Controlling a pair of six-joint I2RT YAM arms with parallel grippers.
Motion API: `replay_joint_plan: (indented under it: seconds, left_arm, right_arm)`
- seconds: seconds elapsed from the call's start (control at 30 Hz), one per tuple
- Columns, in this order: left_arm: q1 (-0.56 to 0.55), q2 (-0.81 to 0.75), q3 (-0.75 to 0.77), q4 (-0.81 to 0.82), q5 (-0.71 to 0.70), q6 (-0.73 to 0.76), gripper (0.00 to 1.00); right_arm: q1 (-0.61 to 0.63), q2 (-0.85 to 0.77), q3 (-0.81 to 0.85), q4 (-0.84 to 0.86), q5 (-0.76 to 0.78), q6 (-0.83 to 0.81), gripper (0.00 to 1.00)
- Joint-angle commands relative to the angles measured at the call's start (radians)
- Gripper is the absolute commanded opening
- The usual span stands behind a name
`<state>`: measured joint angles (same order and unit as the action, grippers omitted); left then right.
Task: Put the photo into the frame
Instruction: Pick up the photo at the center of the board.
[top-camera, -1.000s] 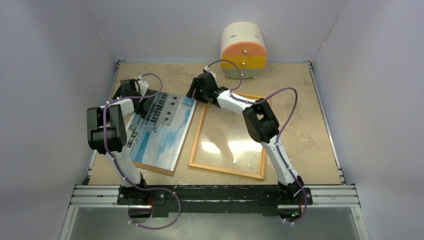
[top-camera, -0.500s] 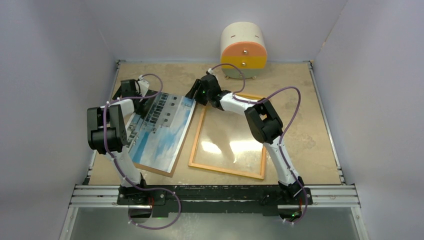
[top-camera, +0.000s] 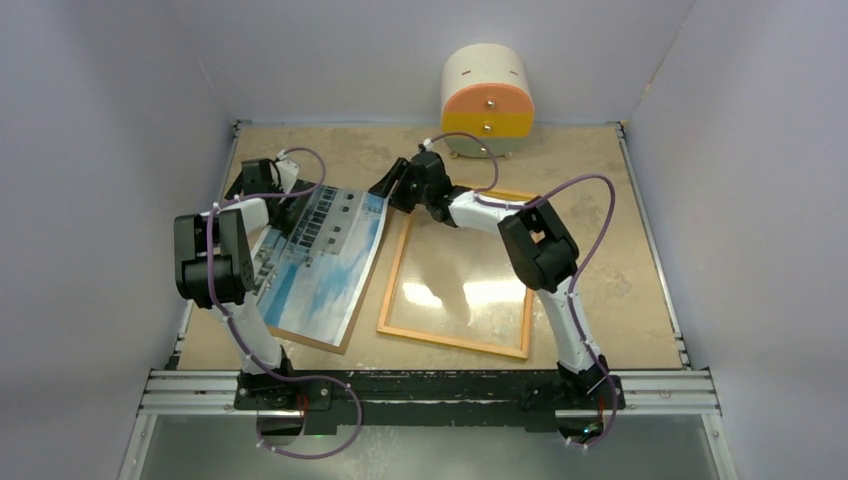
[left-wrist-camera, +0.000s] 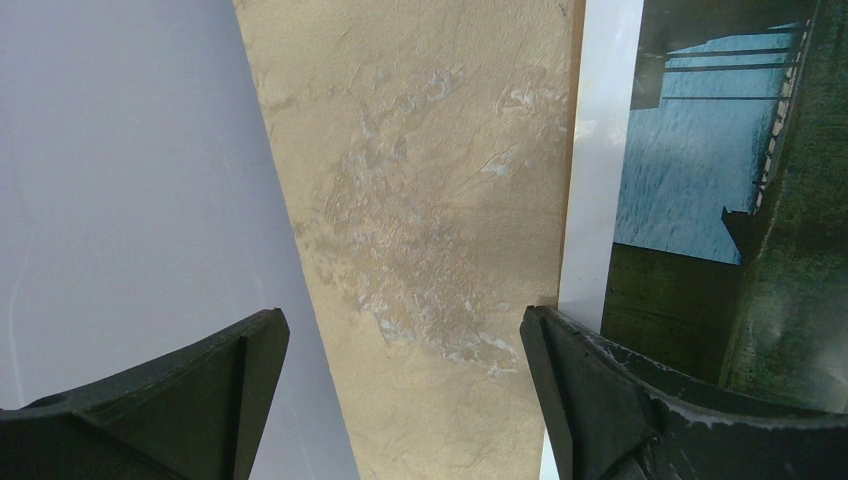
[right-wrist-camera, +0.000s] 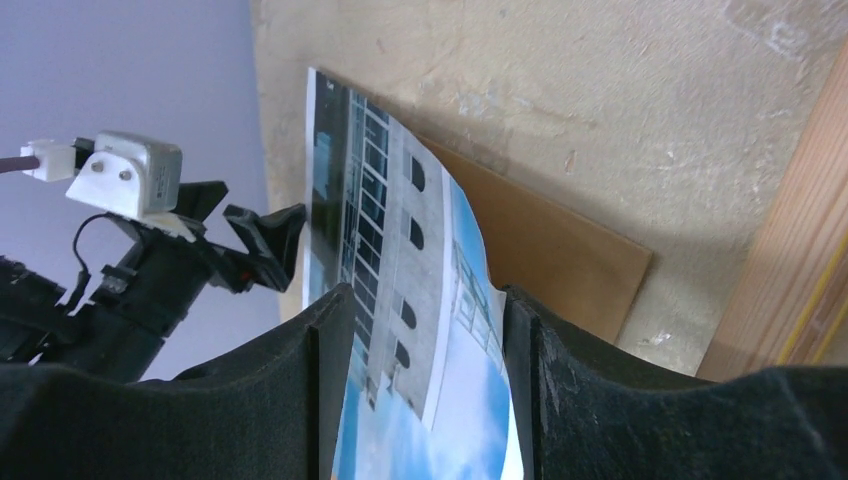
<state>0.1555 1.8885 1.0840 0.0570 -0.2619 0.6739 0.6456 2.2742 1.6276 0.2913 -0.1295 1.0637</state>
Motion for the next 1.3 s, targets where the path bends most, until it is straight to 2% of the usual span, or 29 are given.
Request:
replay_joint_plan:
  seconds: [0.0,0.33,0.47,0.53,0.57,0.6,0.67,0.73,0.83,0.9,1.03,1.17,1.27]
  left_arm:
    - [-0.002,0.046,-0.045,-0.12,0.036,-0.013,0.94]
    - [-0.002,0.055,-0.045,-0.126,0.032,-0.017,0.94]
    - [-0.002,0.058,-0.043,-0.126,0.032,-0.018,0.94]
    - [-0.002,0.058,-0.041,-0.128,0.033,-0.02,0.94]
    - [-0.002,0.058,-0.04,-0.13,0.035,-0.02,0.94]
    - [-0.002,0.059,-0.038,-0.131,0.035,-0.022,0.94]
    - [-0.002,0.061,-0.03,-0.137,0.035,-0.025,0.94]
    - [-0.001,0.06,-0.021,-0.148,0.037,-0.029,0.94]
    - [0.0,0.053,0.01,-0.191,0.059,-0.044,0.94]
    - [0.009,0.046,0.052,-0.249,0.086,-0.067,0.95]
    - [0.046,0.011,0.195,-0.384,0.146,-0.109,1.0]
    - [0.08,-0.001,0.383,-0.589,0.227,-0.122,1.0]
    - [0.087,-0.045,0.407,-0.648,0.281,-0.113,1.0]
  right_arm:
    - [-0.007,-0.01,-0.013,0.073,-0.085,0.069,0.57]
    - [-0.007,0.049,-0.036,0.122,-0.134,0.12,0.54]
    - [-0.006,0.053,-0.055,0.138,-0.137,0.123,0.48]
    - [-0.005,0.053,-0.065,0.149,-0.145,0.133,0.41]
    - [-0.006,0.054,-0.065,0.156,-0.147,0.137,0.33]
    - [-0.006,0.055,-0.062,0.155,-0.149,0.14,0.21]
    - [-0.006,0.059,-0.04,0.13,-0.155,0.141,0.09]
    - [-0.005,0.059,-0.012,0.1,-0.159,0.123,0.06]
    - [-0.004,0.053,0.012,0.074,-0.171,0.107,0.07]
    - [-0.004,0.038,0.018,0.054,-0.175,0.088,0.0]
    - [-0.006,-0.066,0.016,-0.009,-0.163,-0.007,0.0]
    - [-0.018,-0.262,0.063,-0.207,-0.02,-0.212,0.0]
    - [-0.062,-0.443,0.051,-0.274,0.028,-0.312,0.0]
